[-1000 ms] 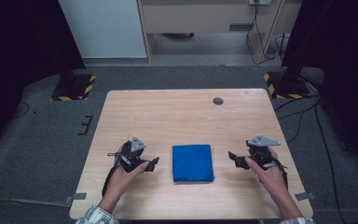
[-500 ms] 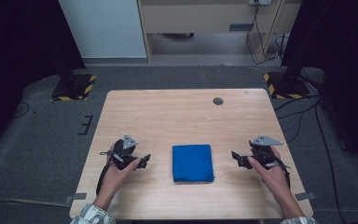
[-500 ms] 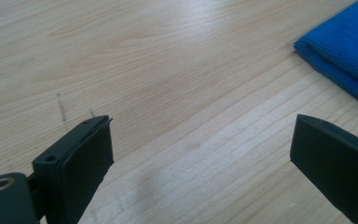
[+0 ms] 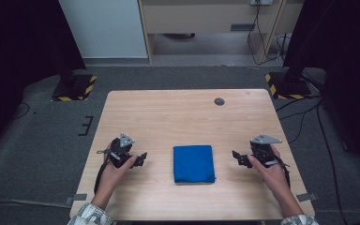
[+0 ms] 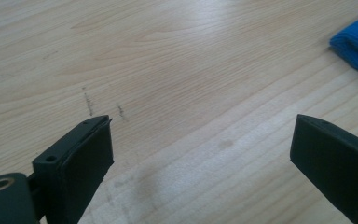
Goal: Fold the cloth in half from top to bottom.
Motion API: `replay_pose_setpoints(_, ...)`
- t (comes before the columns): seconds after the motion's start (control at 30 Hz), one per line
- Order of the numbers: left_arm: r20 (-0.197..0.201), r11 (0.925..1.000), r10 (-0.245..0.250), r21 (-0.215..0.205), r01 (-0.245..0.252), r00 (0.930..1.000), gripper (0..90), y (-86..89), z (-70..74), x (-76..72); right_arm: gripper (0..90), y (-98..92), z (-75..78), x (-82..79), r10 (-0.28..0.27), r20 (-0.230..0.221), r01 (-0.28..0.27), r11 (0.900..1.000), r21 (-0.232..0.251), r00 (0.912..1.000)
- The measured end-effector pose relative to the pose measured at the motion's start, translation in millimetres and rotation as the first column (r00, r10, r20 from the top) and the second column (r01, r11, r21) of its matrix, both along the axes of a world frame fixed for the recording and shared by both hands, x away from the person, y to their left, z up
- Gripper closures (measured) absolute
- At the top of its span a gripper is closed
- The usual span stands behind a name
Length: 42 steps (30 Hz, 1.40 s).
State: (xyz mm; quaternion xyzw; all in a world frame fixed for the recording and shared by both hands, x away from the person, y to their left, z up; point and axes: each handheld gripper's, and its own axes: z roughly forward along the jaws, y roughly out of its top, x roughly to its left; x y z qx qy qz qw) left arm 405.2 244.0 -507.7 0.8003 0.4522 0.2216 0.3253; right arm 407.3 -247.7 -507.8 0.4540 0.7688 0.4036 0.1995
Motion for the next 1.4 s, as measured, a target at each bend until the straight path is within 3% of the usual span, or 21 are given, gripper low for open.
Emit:
replay_pose_setpoints(0.43, -0.045, 0.9989, 0.043, 0.02, -0.042, 0.9981, 4.5, 9.2, -9.6, 29.9, 8.4, -5.3, -15.9, 36.3, -0.072, -0.092, 0.073, 0.997, 0.002, 0.9932)
replay_pose_setpoints(0.53, -0.049, 0.9989, 0.044, -0.014, -0.045, 0.9978, 4.7, 10.2, -13.4, 35.3, 8.4, -7.7, -16.9, 43.6, -0.091, -0.099, 0.092, 0.996, 0.002, 0.9908)
replay_pose_setpoints(0.97, -0.057, 0.9987, 0.05, 0.016, -0.049, 0.9971, 4.8, 2.0, -24.1, 49.2, 8.0, -4.6, -21.9, 63.4, -0.17, -0.107, 0.164, 0.985, -0.061, 0.9796)
replay_pose_setpoints(1.17, -0.06, 0.9979, 0.063, -0.011, -0.064, 0.9962, 3.4, 3.0, -27.0, 51.1, 6.7, -2.3, -28.8, 66.4, -0.188, -0.117, 0.178, 0.98, -0.092, 0.9752)
replay_pose_setpoints(1.4, -0.051, 0.9968, 0.07, -0.034, -0.072, 0.9962, 2.2, 3.8, -29.8, 49.7, 4.7, 3.5, -32.0, 64.1, -0.205, -0.088, 0.194, 0.974, -0.121, 0.9748)
